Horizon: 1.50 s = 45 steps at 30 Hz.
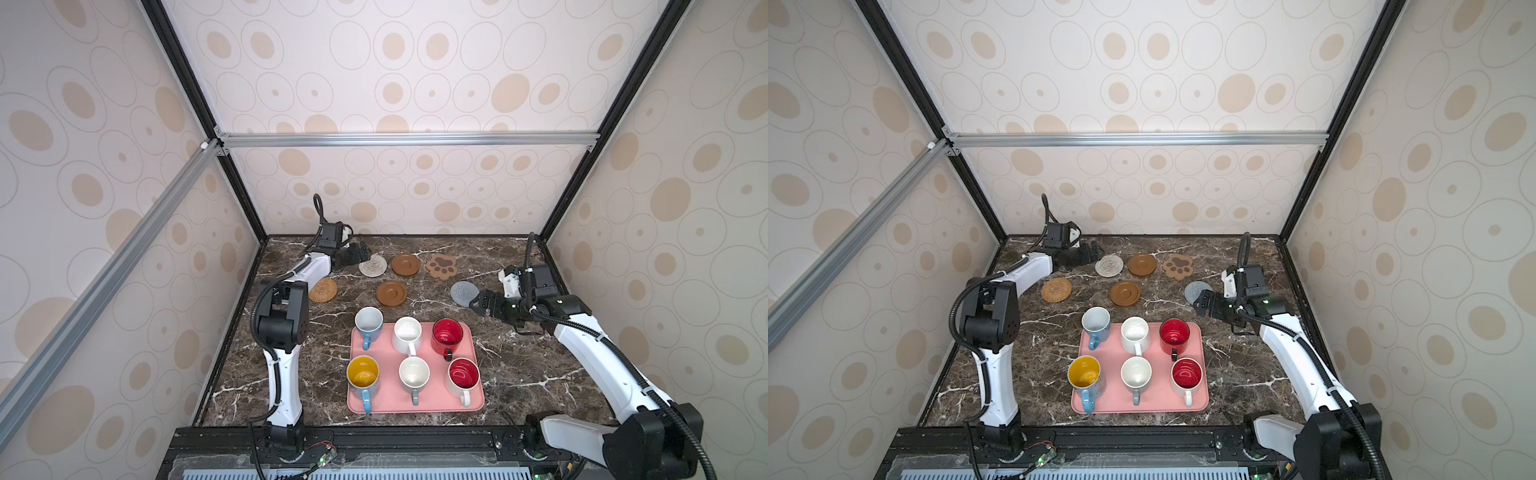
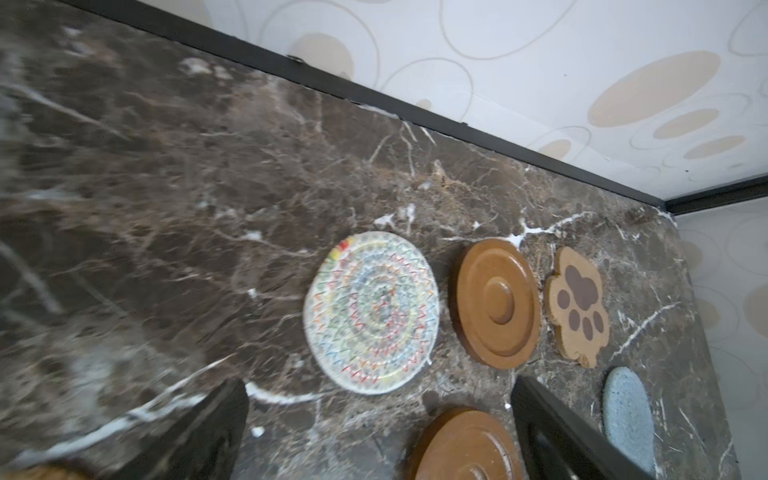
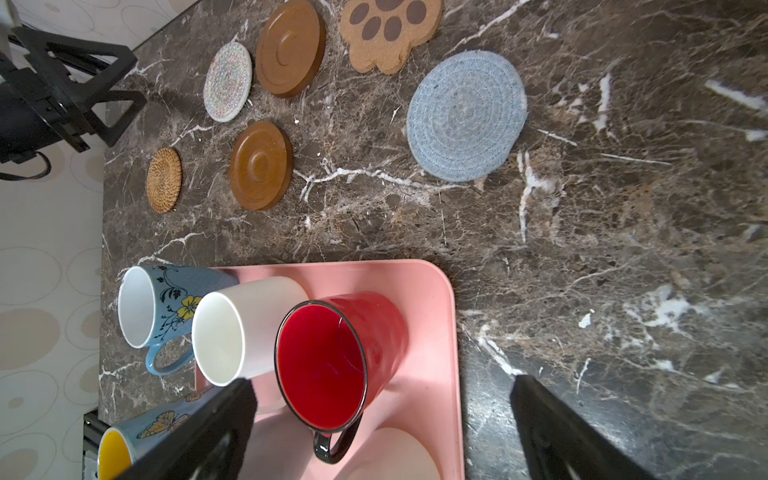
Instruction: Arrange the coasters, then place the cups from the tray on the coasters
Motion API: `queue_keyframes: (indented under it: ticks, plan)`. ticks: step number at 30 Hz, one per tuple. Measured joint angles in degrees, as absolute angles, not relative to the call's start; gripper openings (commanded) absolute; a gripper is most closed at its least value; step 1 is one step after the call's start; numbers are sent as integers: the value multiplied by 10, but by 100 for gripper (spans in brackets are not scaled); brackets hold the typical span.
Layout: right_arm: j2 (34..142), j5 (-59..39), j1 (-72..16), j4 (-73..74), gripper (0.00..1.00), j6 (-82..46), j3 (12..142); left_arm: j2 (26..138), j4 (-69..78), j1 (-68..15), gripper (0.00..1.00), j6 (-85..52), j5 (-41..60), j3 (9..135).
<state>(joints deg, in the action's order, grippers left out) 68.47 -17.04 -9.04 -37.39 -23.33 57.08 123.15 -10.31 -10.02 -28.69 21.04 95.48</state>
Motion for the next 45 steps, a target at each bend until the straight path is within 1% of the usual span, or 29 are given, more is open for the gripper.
queue_keyframes:
  ticks: [9, 18, 27, 31, 40, 45]
  plan:
    - [684, -168, -90, -380, 100, -233, 569, 1310, -60, -135, 100, -326, 244, 1000]
    - [683, -167, -90, -387, 100, -233, 567, 1374, -55, -147, 100, -353, 243, 1074]
    - [682, -166, -91, -388, 100, -233, 563, 1381, -69, -147, 100, -346, 236, 1081]
    - [682, -166, -91, -388, 100, -234, 563, 1358, -76, -147, 100, -332, 228, 1048]
    - [686, -167, -91, -388, 100, -236, 563, 1263, -80, -147, 100, -314, 211, 908]
    - [689, -167, -94, -388, 100, -236, 563, 1236, -78, -147, 100, -305, 202, 869]
